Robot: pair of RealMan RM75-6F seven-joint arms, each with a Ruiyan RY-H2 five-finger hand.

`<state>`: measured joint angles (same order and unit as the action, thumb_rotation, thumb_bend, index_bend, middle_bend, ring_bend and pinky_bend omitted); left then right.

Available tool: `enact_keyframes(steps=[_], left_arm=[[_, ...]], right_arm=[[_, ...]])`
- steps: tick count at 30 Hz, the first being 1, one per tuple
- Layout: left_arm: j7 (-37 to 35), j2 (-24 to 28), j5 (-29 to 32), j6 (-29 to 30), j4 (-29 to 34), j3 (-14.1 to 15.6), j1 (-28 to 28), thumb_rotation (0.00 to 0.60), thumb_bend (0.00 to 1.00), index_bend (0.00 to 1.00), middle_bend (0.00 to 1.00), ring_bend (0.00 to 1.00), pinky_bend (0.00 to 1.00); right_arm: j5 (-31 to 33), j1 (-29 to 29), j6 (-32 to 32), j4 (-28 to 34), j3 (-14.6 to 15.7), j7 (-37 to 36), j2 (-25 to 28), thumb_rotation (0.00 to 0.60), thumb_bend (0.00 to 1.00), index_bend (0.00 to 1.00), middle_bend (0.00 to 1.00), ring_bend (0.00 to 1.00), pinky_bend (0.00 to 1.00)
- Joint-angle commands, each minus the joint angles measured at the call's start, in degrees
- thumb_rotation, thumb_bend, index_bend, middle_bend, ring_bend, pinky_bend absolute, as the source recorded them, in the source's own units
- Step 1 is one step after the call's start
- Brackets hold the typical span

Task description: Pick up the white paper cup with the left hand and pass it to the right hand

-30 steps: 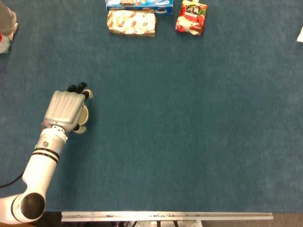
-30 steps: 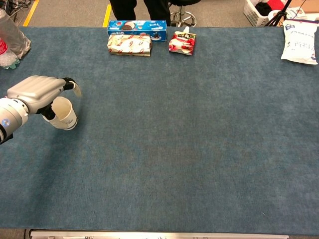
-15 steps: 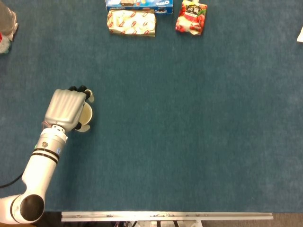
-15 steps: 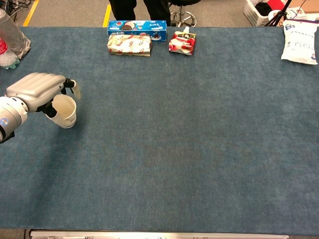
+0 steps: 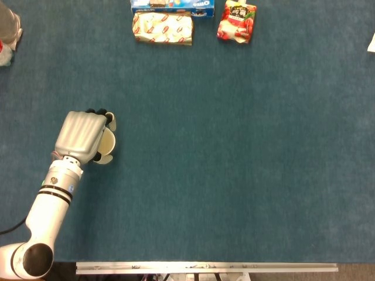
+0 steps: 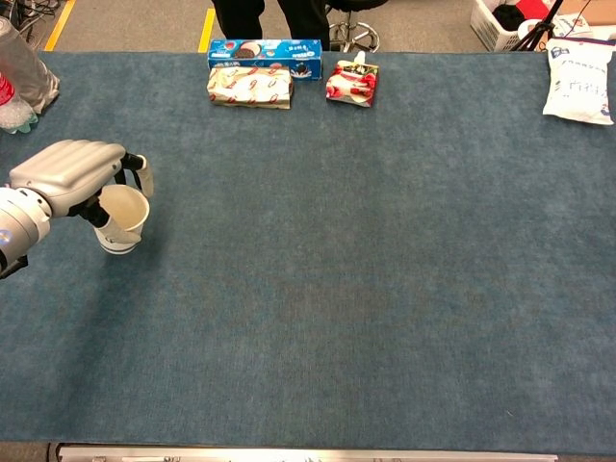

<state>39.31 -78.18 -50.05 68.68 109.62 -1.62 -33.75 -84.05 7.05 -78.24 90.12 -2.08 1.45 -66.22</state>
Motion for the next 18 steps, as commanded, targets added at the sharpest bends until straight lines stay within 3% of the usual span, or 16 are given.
enact_keyframes(steps=[1, 18], left_arm=[[-0.36, 0.03, 0.05, -0.06, 0.20, -0.10, 0.01, 0.600, 0.00, 0.43, 0.37, 0.38, 0.65], [-4.31, 1.25, -0.34, -0.68, 4.91, -1.34, 0.03, 0.600, 0.00, 0.47, 0.40, 0.41, 0.68]], right_arm=[[0.02, 0.00, 0.05, 0.02, 0.03, 0.01, 0.02, 0.600, 0.26, 0.24, 0.23, 0.32, 0.48], [-0.39, 0.23, -0.18, 0.60, -0.19, -0.70, 0.07, 0.600, 0.26, 0.24, 0.23, 0.32, 0.48]])
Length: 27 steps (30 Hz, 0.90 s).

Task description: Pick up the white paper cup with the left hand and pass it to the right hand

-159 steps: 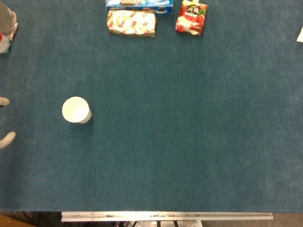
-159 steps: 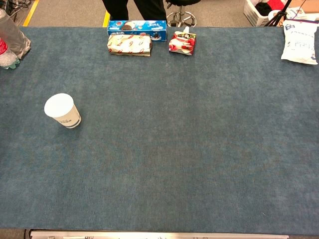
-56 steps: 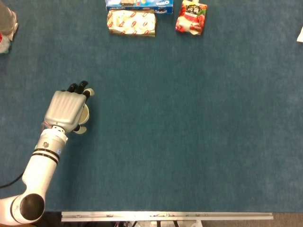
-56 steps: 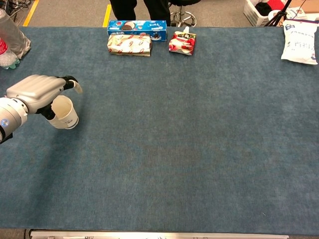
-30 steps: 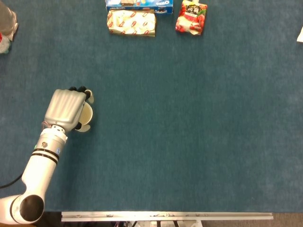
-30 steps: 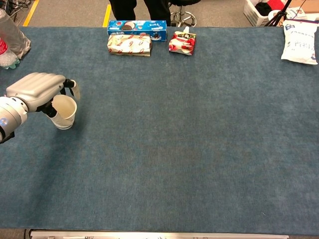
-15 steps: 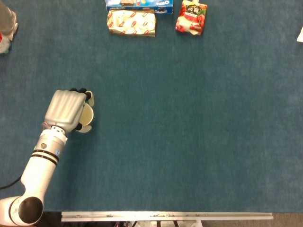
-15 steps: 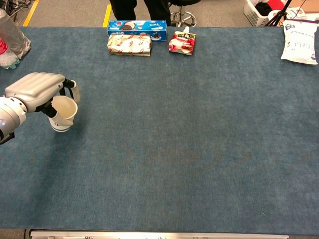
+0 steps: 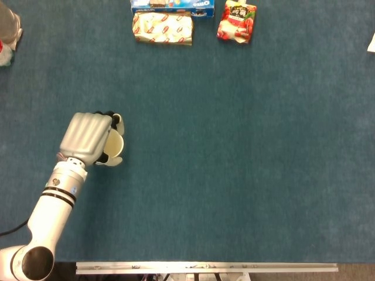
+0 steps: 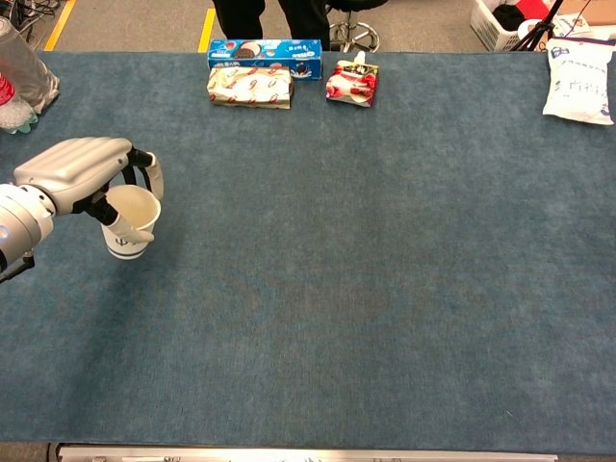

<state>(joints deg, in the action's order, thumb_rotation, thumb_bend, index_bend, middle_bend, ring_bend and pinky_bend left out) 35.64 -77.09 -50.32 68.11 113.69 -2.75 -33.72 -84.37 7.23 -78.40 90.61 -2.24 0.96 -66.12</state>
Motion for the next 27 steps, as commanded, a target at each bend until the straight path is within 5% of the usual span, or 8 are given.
enact_keyframes(steps=[1, 16, 27], left_arm=[[-0.98, 0.22, -0.07, -0.17, 1.41, -0.33, -0.01, 0.600, 0.00, 0.47, 0.40, 0.41, 0.68], [-5.56, -0.48, -2.70, -0.31, 7.84, -2.43, -0.71, 0.600, 0.00, 0.47, 0.41, 0.42, 0.69], [-4.60, -2.90, -3.62, 0.60, 11.05, -5.49, -3.25, 0.600, 0.00, 0.47, 0.41, 0.42, 0.69]], right_arm=[[-0.17, 0.10, -0.01, 0.29, -0.06, -0.59, -0.04, 0.600, 0.26, 0.24, 0.23, 0.32, 0.48], [-5.07, 3.00, 0.16, 3.80, -0.58, -5.91, -2.28, 0.600, 0.25, 0.24, 0.24, 0.32, 0.48], [-7.26, 6.06, 2.42, 5.44, -0.42, -6.22, -7.62, 0.600, 0.06, 0.17, 0.21, 0.28, 0.45]])
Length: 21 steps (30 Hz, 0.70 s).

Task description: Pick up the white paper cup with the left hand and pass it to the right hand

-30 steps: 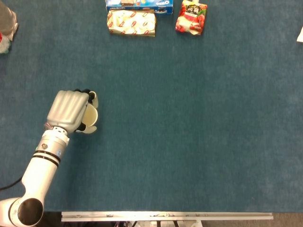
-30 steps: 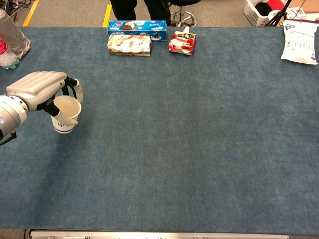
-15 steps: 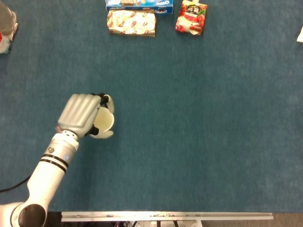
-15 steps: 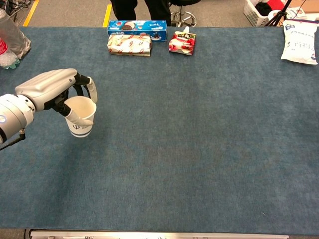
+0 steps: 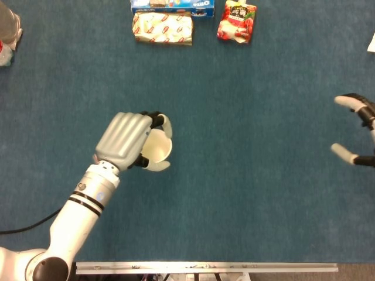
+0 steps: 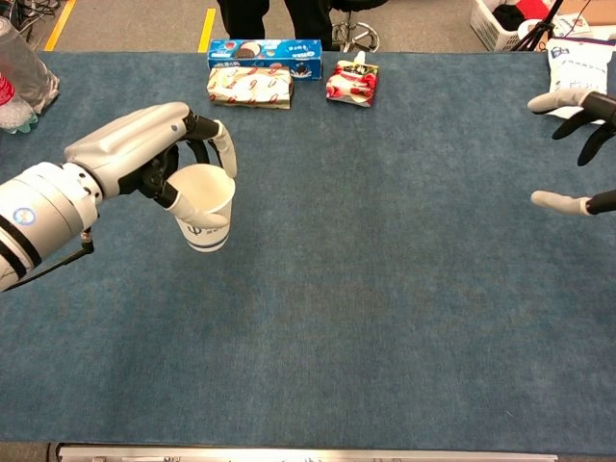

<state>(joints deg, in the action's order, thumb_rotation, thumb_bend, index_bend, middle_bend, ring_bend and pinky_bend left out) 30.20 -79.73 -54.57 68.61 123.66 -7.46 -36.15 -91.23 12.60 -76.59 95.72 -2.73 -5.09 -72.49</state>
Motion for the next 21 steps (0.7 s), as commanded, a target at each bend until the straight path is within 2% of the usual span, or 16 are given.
enact_keyframes(steps=[1, 4, 9, 21], left_arm=[[1.32, -0.40, 1.19, 0.10, 1.80, -1.31, -1.39, 0.600, 0.00, 0.47, 0.41, 0.42, 0.69], [2.63, -0.79, 2.62, 0.11, 3.54, -2.42, -2.83, 0.600, 0.00, 0.47, 0.41, 0.42, 0.69], [4.66, -2.06, 3.97, 0.57, 5.51, -3.71, -5.08, 0.600, 0.00, 0.47, 0.41, 0.42, 0.69], [6.06, -6.25, 6.42, 1.74, 5.98, -5.48, -9.24, 0.600, 0.00, 0.47, 0.41, 0.42, 0.69]], right_arm=[[-0.55, 1.03, 0.91, 0.41, 0.14, -0.26, -2.10, 0.600, 0.04, 0.15, 0.20, 0.27, 0.43], [-0.64, 1.94, 2.17, 0.23, 0.43, -0.14, -4.12, 0.600, 0.00, 0.09, 0.15, 0.22, 0.38], [0.02, 3.12, 3.73, -0.44, 0.46, -0.86, -7.47, 0.600, 0.00, 0.01, 0.10, 0.15, 0.31], [1.03, 4.52, 4.56, -3.55, 0.79, -8.57, -15.90, 0.600, 0.00, 0.00, 0.08, 0.14, 0.30]])
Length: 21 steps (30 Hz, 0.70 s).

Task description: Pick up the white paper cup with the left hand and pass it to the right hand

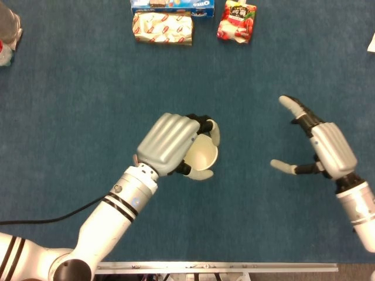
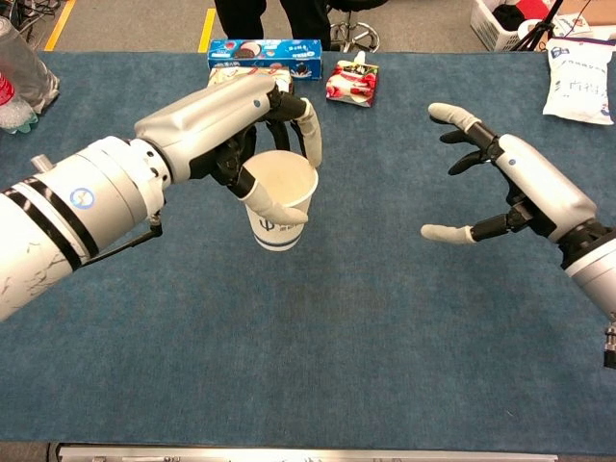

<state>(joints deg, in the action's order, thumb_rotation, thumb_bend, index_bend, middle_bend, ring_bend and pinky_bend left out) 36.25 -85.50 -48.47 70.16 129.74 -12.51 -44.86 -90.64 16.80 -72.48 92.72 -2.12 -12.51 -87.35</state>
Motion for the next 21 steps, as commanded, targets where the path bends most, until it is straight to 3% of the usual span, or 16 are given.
enact_keyframes(steps=[1, 10, 21], left_arm=[[-0.06, -0.73, 0.48, 0.25, -0.22, -0.74, -0.83, 0.600, 0.00, 0.47, 0.41, 0.42, 0.69], [-0.95, -2.63, 3.08, 0.37, -1.54, -3.95, -4.02, 0.600, 0.00, 0.47, 0.41, 0.42, 0.69], [-2.44, -4.51, 3.25, 0.77, -1.75, -4.59, -6.15, 0.600, 0.00, 0.47, 0.41, 0.42, 0.69]], right_arm=[[0.67, 0.46, 0.71, -0.74, 0.16, -1.64, -1.47, 0.600, 0.00, 0.00, 0.08, 0.14, 0.30], [1.21, 1.77, 2.58, -2.24, 0.65, -5.56, -5.04, 0.600, 0.00, 0.00, 0.08, 0.14, 0.30], [-1.51, 3.30, 2.30, -5.53, 1.70, -14.41, -8.52, 0.600, 0.00, 0.00, 0.08, 0.14, 0.30]])
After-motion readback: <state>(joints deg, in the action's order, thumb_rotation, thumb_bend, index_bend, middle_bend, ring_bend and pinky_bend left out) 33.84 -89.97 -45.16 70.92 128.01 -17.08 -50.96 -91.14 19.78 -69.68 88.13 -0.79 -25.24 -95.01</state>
